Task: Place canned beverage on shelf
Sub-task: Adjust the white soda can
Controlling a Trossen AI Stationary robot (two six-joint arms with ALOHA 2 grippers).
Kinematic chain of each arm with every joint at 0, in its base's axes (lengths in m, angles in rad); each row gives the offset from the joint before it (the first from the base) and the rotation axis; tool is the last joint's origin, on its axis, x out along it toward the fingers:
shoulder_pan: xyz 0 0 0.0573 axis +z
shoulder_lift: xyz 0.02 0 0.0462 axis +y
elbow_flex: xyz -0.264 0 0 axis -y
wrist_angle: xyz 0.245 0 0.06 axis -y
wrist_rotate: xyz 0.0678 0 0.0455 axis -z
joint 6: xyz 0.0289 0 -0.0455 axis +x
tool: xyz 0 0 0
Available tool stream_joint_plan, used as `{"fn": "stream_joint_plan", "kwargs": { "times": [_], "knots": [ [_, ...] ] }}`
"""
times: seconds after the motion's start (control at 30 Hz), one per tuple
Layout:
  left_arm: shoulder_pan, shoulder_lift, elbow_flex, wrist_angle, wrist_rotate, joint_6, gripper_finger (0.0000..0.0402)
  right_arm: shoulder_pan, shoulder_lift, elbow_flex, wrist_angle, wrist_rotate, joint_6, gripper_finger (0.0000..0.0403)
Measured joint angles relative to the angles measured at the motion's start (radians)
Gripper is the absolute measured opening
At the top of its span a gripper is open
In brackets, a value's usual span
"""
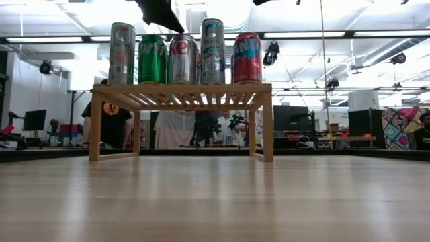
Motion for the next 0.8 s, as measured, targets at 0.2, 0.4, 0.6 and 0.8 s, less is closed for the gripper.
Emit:
{"fn": "stream_joint_plan", "kwargs": {
  "times": [0.2, 0.4, 0.6, 0.8],
  "knots": [
    [0.000, 0.000, 0.000, 0.000, 0.000, -0.043, 0.0000, 0.000, 0.000, 0.000, 0.000, 0.000, 0.000, 0.0009],
    [-0.001, 0.000, 0.000, 0.003, 0.003, -0.076, 0.0000, 0.000, 0.000, 0.000, 0.000, 0.000, 0.001, 0.0009],
    [-0.002, 0.000, 0.000, 0.003, 0.004, -0.117, 0.0000, 0.000, 0.000, 0.000, 0.000, 0.000, 0.001, 0.0009],
    [-0.004, 0.000, 0.000, 0.006, 0.005, -0.141, 0.0000, 0.000, 0.000, 0.000, 0.000, 0.000, 0.001, 0.0009]
  ]
}}
